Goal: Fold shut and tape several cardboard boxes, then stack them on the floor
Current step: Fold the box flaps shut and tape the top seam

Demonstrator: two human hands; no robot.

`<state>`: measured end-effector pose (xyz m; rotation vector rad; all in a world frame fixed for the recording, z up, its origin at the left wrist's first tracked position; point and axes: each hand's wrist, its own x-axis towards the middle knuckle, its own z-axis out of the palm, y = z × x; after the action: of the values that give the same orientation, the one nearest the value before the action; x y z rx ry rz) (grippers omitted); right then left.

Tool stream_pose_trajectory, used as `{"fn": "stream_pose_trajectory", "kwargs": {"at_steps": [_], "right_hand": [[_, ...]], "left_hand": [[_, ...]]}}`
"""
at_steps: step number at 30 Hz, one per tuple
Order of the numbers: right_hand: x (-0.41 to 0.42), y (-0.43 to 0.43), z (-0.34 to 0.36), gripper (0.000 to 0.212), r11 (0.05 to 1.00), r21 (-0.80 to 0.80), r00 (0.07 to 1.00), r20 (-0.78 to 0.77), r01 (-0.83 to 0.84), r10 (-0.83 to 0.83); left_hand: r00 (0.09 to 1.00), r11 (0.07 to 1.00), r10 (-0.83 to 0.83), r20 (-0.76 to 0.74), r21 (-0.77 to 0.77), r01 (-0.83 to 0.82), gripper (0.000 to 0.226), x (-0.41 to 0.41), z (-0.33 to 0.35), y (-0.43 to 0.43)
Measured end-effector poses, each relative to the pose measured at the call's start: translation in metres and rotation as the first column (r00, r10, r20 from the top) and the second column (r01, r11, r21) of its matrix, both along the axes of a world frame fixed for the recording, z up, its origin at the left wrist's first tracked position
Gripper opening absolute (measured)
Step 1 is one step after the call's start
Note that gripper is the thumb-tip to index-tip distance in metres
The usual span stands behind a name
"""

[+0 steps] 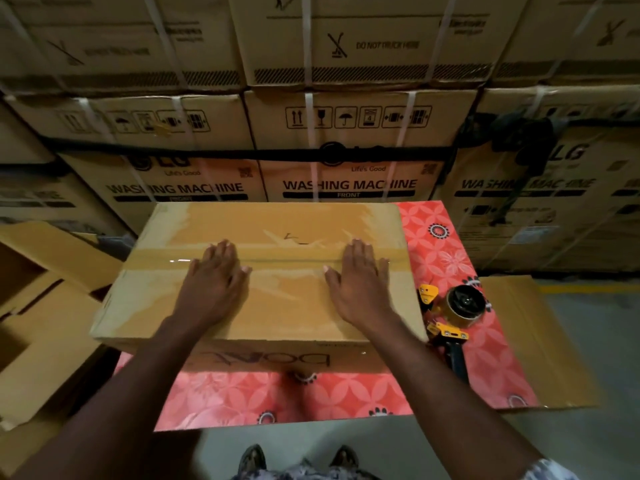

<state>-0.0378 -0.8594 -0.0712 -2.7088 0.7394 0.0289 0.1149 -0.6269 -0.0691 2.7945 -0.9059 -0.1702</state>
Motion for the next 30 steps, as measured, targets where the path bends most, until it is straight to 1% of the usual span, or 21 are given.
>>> {"fn": "stream_pose_trajectory", "kwargs": {"at_steps": [1, 2, 3, 5, 7, 8, 10, 13, 14, 15, 16, 17, 19, 20, 22, 23, 25, 26, 28, 29, 30], "right_hand": [[0.006, 0.003, 0.001, 0.08, 0.999, 0.001, 0.999, -0.011, 0.04, -0.04], [0.014, 0.009, 0.003, 0.081, 0.999, 0.007, 0.999, -0.014, 0.041, -0.041], [0.023, 0.019, 0.005, 0.08, 1.0, 0.02, 1.0, -0.001, 0.003, -0.003], [0.042, 0.049, 0.007, 0.076, 0.987, 0.049, 0.987, 0.05, -0.153, 0.151], [0.057, 0.08, 0.005, 0.076, 0.947, 0.03, 0.947, 0.043, -0.32, 0.319], [0.063, 0.091, 0.002, 0.077, 0.931, 0.0, 0.931, 0.024, -0.364, 0.364], [0.071, 0.1, -0.001, 0.078, 0.939, -0.037, 0.94, -0.002, -0.342, 0.342], [0.077, 0.101, 0.003, 0.077, 0.985, -0.043, 0.984, -0.062, -0.168, 0.165], [0.08, 0.106, 0.006, 0.078, 0.992, -0.054, 0.991, -0.078, -0.112, 0.108], [0.086, 0.117, 0.01, 0.078, 0.994, -0.056, 0.994, -0.066, -0.093, 0.09], [0.093, 0.133, 0.014, 0.077, 0.992, -0.041, 0.992, -0.033, -0.12, 0.119], [0.102, 0.153, 0.015, 0.075, 0.982, -0.018, 0.982, 0.006, -0.188, 0.189], [0.115, 0.19, 0.011, 0.069, 0.932, 0.0, 0.931, 0.047, -0.362, 0.362], [0.12, 0.202, 0.008, 0.067, 0.905, -0.012, 0.904, 0.05, -0.425, 0.425], [0.125, 0.206, 0.004, 0.067, 0.882, -0.037, 0.88, 0.064, -0.469, 0.47], [0.127, 0.201, 0.003, 0.067, 0.883, -0.039, 0.881, 0.069, -0.467, 0.468], [0.132, 0.187, 0.001, 0.067, 0.913, -0.043, 0.911, 0.052, -0.407, 0.409], [0.134, 0.182, 0.002, 0.068, 0.939, -0.045, 0.939, 0.037, -0.341, 0.342], [0.143, 0.185, 0.005, 0.07, 0.98, -0.038, 0.98, 0.015, -0.196, 0.197], [0.148, 0.193, 0.006, 0.071, 0.987, -0.038, 0.988, 0.018, -0.154, 0.154], [0.154, 0.206, 0.006, 0.072, 0.987, -0.045, 0.988, 0.026, -0.153, 0.154]], "left_hand": [[1.0, 1.0, 0.011, -0.002, 0.002, -0.011, 0.085, 0.006, 0.002, 0.005], [1.0, 1.0, -0.016, -0.015, -0.001, 0.016, 0.083, 0.009, 0.004, 0.005], [0.997, 0.997, -0.075, -0.03, 0.0, 0.075, 0.081, 0.01, 0.006, 0.003], [0.973, 0.974, -0.227, -0.03, 0.015, 0.227, 0.084, 0.008, 0.006, 0.001], [0.952, 0.951, -0.305, -0.032, 0.038, 0.306, 0.091, 0.01, 0.002, 0.008], [0.956, 0.956, -0.291, -0.037, 0.034, 0.292, 0.09, 0.015, 0.001, 0.017], [0.982, 0.983, -0.182, -0.039, -0.004, 0.182, 0.083, 0.033, 0.001, 0.042], [1.0, 1.0, -0.017, 0.025, 0.009, 0.016, 0.075, 0.069, 0.003, 0.086], [1.0, 1.0, 0.003, 0.024, 0.012, -0.003, 0.07, 0.077, 0.005, 0.092], [1.0, 1.0, -0.001, 0.009, 0.01, 0.001, 0.065, 0.079, 0.008, 0.092], [0.999, 0.999, -0.036, -0.01, 0.012, 0.036, 0.062, 0.078, 0.01, 0.089], [0.995, 0.995, -0.094, -0.019, 0.026, 0.094, 0.062, 0.074, 0.011, 0.084], [0.981, 0.977, -0.194, -0.024, 0.086, 0.196, 0.071, 0.067, 0.008, 0.084], [0.981, 0.975, -0.195, -0.018, 0.102, 0.196, 0.075, 0.068, 0.004, 0.093], [0.993, 0.991, -0.116, 0.01, 0.064, 0.115, 0.075, 0.083, -0.005, 0.118], [0.998, 0.998, -0.057, -0.005, 0.034, 0.057, 0.073, 0.093, -0.006, 0.131], [0.989, 0.994, 0.079, -0.128, -0.069, -0.089, 0.072, 0.107, -0.003, 0.151], [0.971, 0.973, 0.137, -0.198, -0.159, -0.17, 0.066, 0.112, -0.004, 0.156], [0.908, 0.872, 0.192, -0.371, -0.361, -0.332, 0.046, 0.111, -0.005, 0.157], [0.862, 0.81, 0.174, -0.477, -0.429, -0.401, 0.039, 0.109, -0.007, 0.156], [0.808, 0.747, 0.139, -0.572, -0.475, -0.465, 0.035, 0.107, -0.01, 0.154]]}}
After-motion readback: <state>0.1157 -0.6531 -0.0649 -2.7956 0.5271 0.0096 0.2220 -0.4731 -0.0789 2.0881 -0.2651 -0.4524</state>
